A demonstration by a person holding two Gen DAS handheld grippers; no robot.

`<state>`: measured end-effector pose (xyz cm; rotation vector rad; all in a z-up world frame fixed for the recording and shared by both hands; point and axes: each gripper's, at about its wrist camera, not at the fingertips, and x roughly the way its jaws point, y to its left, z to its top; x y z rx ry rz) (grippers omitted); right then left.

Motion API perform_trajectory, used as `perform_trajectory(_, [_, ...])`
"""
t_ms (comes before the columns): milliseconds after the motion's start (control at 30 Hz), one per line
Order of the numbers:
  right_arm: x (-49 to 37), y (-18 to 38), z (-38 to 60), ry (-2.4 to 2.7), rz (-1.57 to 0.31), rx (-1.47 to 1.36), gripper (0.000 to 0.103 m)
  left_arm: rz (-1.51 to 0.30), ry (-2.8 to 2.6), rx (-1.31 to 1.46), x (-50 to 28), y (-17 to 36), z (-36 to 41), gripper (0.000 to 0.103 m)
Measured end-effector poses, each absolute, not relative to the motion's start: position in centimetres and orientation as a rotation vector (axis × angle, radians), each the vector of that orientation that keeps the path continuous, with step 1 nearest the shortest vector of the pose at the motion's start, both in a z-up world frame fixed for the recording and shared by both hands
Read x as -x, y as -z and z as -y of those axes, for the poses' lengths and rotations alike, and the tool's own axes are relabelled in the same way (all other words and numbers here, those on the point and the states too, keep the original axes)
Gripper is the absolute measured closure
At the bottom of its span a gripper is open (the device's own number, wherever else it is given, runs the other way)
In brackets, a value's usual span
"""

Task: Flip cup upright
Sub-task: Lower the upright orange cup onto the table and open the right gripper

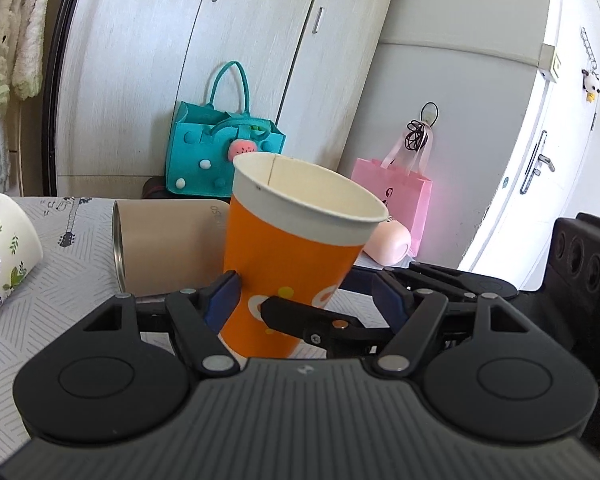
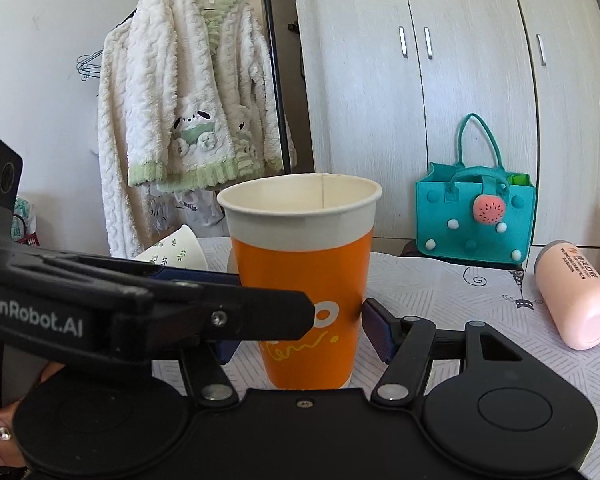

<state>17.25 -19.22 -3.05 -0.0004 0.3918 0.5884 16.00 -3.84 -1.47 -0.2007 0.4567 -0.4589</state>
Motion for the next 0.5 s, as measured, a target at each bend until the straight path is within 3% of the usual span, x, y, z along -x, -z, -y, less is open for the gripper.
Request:
perform_trajectory(233, [-16.7, 3.2, 18.7, -0.581, -0.371, 0.070, 0.035, -0.452, 0.437, 0.186, -15.7, 1.4, 3.4, 0.030])
perform_trajectory(500, [-16.2, 3.2, 19.6, -0.549, -0.345, 0.074, 0.020, -0.474, 0.416, 0.210, -15.6, 1.1, 2.6, 0.022])
